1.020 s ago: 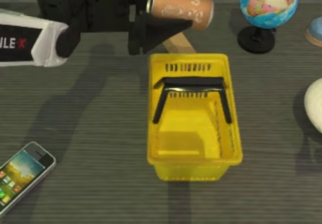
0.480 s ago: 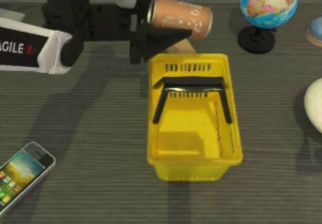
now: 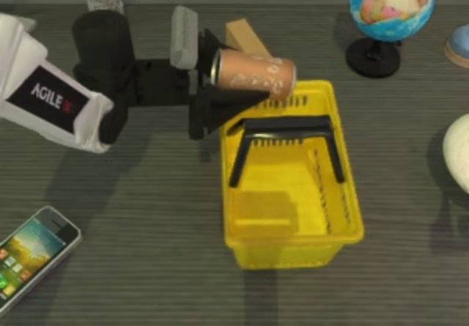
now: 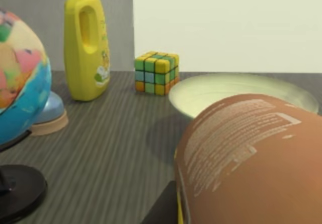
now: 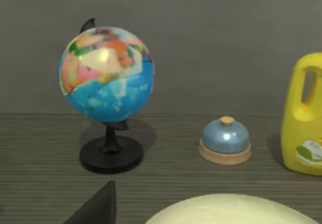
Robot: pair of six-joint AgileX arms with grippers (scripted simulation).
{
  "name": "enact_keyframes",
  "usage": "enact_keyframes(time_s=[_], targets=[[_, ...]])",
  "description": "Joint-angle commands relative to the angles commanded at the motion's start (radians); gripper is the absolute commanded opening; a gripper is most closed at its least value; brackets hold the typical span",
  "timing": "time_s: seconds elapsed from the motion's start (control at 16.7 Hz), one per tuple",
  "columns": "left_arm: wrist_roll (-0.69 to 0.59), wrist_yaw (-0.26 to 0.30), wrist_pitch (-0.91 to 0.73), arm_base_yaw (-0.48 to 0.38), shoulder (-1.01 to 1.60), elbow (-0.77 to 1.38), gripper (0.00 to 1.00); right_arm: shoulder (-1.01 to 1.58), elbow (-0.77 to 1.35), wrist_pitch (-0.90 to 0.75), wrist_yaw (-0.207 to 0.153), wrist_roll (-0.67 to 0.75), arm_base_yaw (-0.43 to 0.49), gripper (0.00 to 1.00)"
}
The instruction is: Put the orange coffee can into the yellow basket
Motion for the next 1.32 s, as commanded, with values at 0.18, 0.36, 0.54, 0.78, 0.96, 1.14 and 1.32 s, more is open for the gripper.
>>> enact_keyframes(time_s=[0.18,0.36,0.54,0.78,0.96,1.14,1.32], targets=[[0.000,0.000,0.000,0.000,0.000,0.000,0.00,0.000,0.000,0.000,0.000,0.000,0.000,1.00],[0.000,0.000,0.000,0.000,0.000,0.000,0.23,0.000,0.000,0.000,0.000,0.000,0.000,1.00],[0.000,0.000,0.000,0.000,0.000,0.000,0.45,0.000,0.000,0.000,0.000,0.000,0.000,1.00],[0.000,0.000,0.000,0.000,0.000,0.000,0.75,0.000,0.000,0.000,0.000,0.000,0.000,1.00],[0.000,0.000,0.000,0.000,0.000,0.000,0.98,0.000,0.000,0.000,0.000,0.000,0.000,1.00],[0.000,0.000,0.000,0.000,0.000,0.000,1.00,0.000,0.000,0.000,0.000,0.000,0.000,1.00],[0.000,0.000,0.000,0.000,0.000,0.000,1.00,0.000,0.000,0.000,0.000,0.000,0.000,1.00]])
